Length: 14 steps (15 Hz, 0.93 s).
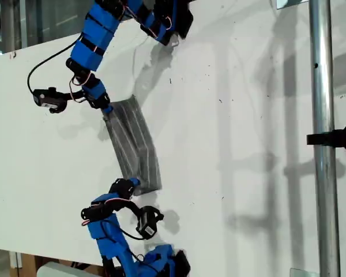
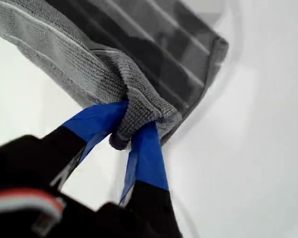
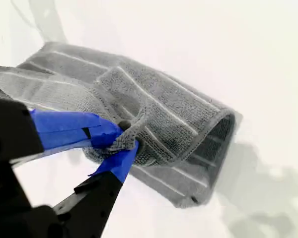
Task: Grasp corners of a towel and fold twice.
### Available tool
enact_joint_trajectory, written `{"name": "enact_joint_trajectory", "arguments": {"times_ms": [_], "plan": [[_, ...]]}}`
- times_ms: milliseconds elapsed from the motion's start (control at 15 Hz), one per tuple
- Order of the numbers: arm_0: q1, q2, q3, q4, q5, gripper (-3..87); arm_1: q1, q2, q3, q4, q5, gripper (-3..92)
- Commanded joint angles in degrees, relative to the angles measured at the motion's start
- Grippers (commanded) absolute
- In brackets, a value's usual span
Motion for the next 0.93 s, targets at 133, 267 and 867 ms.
{"name": "enact_joint_trajectory", "arguments": {"times_ms": [133,267,867], "plan": [[-10.4,6.3,-2.9,2.0,5.4,-2.9,6.3,-11.1,-22.8,-3.2,-5.0,-0.3],[-11.8,9.6,-2.2,1.8,6.2,-2.9,7.0,-7.0,-22.1,-4.5,-5.1,-0.3],[-7.9,15.0,34.3,-23.3,-1.8,-2.1,3.8,1.7,10.1,-10.8,-2.6,-0.3]]}}
